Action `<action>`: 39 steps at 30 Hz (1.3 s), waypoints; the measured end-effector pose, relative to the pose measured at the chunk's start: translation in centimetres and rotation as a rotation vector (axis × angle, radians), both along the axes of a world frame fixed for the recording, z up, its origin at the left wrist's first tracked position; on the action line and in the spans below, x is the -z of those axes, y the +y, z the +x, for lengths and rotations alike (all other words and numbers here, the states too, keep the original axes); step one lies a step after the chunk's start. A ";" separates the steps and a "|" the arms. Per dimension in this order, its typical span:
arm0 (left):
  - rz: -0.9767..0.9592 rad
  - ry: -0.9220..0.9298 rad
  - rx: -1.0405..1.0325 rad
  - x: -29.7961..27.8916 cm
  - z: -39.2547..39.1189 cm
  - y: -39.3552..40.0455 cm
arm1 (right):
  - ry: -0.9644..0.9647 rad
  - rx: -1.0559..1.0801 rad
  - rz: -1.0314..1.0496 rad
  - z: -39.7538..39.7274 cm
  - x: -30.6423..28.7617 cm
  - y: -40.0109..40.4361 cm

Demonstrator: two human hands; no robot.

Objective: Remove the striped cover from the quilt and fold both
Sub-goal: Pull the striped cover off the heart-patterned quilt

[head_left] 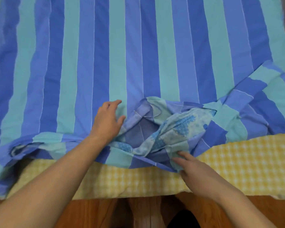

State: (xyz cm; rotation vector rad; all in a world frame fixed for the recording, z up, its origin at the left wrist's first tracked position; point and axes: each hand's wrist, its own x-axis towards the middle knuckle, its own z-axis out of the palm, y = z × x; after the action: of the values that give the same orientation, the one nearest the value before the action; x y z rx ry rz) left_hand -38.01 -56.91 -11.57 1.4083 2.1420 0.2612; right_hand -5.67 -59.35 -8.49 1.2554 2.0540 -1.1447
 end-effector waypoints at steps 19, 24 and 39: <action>0.138 -0.321 -0.456 -1.6 -3.4 -14.5 | 0.226 0.249 0.083 -24.2 0.6 -0.2; 0.108 -0.507 -0.641 -2.0 -3.2 -14.1 | 0.281 0.374 -0.107 -27.5 1.7 -1.3; 0.343 -0.769 -0.786 -4.3 -3.0 -14.6 | 0.575 0.994 -0.533 -25.7 -0.6 -3.2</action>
State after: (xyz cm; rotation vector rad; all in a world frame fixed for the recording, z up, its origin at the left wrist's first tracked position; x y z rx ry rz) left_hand -41.01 -71.51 -7.29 0.3872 1.8883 1.2774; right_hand -31.33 -62.53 -7.93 1.8223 1.1710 -2.5206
